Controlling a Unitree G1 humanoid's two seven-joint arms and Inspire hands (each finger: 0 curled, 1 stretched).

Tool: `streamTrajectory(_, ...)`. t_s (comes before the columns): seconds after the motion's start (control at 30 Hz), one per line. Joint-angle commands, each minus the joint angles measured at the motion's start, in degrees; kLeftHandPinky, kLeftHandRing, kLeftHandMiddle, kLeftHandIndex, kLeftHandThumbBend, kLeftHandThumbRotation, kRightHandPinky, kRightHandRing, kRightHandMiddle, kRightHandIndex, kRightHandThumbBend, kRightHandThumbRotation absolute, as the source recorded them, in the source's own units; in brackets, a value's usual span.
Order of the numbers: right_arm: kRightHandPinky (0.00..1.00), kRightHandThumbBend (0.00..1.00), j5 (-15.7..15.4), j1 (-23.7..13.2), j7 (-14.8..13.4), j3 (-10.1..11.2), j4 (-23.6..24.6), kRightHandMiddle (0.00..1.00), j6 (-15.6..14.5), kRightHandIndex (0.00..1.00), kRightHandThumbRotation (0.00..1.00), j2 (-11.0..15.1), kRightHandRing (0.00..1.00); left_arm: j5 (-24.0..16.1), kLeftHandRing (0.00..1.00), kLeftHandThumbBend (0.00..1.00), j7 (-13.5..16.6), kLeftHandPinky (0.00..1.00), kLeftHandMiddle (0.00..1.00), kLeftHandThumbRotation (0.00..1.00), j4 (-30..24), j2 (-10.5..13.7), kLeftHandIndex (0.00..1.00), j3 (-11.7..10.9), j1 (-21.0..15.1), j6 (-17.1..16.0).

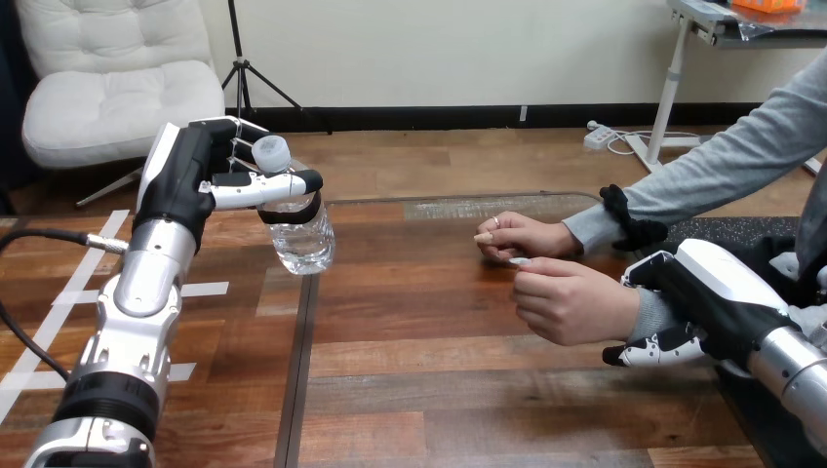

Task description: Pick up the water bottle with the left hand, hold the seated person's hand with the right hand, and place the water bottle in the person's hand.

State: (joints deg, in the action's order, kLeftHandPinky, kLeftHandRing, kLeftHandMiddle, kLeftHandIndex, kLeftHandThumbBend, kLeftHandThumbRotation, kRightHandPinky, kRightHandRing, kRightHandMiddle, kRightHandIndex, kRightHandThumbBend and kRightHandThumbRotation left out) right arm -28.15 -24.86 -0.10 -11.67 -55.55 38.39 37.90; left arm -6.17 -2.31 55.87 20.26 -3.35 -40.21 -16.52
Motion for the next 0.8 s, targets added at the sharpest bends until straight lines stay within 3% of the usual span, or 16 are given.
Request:
streamTrajectory(0.0, 0.21, 0.68, 0.1, -2.8, -1.6, -0.2, 0.0, 0.31, -0.4, 0.34, 0.0, -1.4, 0.25, 1.5, 0.37, 0.73, -0.1, 0.33, 0.42, 0.0, -3.9, 0.8, 0.45, -1.4, -2.1, -1.7)
streamTrajectory(0.77, 0.21, 0.68, 0.1, -3.0, -2.2, -0.8, 0.7, 0.31, 1.0, 0.34, 0.0, -1.0, 0.25, 0.7, 0.38, 0.75, -0.5, 0.33, 0.42, 0.0, -5.3, 0.7, 0.45, -0.6, -1.1, -3.2)
